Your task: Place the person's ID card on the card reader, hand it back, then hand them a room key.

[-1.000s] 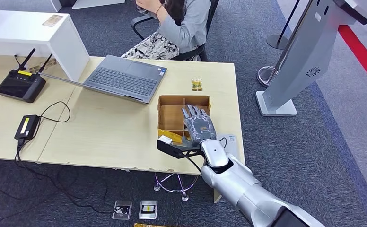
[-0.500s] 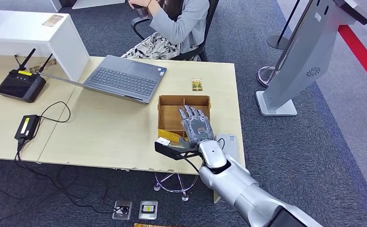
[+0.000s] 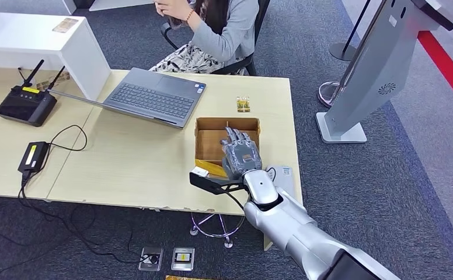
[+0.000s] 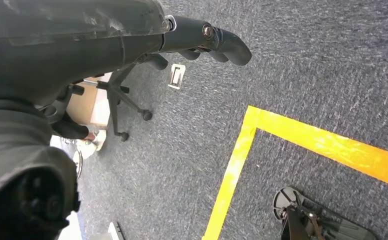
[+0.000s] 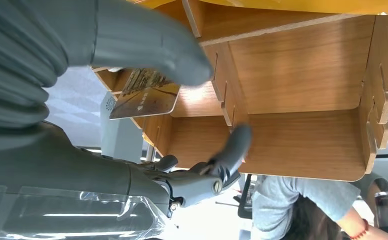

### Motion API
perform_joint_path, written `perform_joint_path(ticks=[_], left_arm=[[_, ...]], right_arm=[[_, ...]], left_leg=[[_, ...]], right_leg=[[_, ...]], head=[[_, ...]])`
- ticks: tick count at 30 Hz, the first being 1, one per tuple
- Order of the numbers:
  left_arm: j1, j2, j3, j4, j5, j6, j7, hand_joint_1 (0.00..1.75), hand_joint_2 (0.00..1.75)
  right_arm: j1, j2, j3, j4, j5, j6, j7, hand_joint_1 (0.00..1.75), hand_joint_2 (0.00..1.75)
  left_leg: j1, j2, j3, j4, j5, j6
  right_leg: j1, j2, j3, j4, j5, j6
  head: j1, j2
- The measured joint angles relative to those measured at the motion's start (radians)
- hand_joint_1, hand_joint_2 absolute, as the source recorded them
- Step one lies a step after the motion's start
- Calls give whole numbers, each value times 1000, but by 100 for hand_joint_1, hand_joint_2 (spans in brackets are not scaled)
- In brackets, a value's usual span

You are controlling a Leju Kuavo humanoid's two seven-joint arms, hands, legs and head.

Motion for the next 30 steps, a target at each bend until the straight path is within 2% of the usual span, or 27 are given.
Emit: perform_joint_path(ticks=[1,2,16,30], left_arm=[[0,-1,-1,0,0,4,5,0,0],[0,-2,-1,0,0,8,10,0,0],[0,-9,-3,0,-4,36,43,0,0],[0,-12,-4,0,-8,46,61,0,0]], right_arm=[[-1,2,0,3,0,-1,-2,25,175],[-3,4,0,7,-1,-2,-4,2,175],[-23,30,0,64,-28,-16,-41,0,175],[-36,30,0,100,-45,-18,-31,0,175]], left_leg=[[0,0,0,0,0,0],[0,0,0,0,0,0],[0,0,0,0,0,0],[0,0,0,0,0,0]], right_leg=[[0,0,0,0,0,0],[0,0,0,0,0,0],[0,0,0,0,0,0],[0,0,0,0,0,0]], head=[[0,0],[0,0],[0,0],[0,0]])
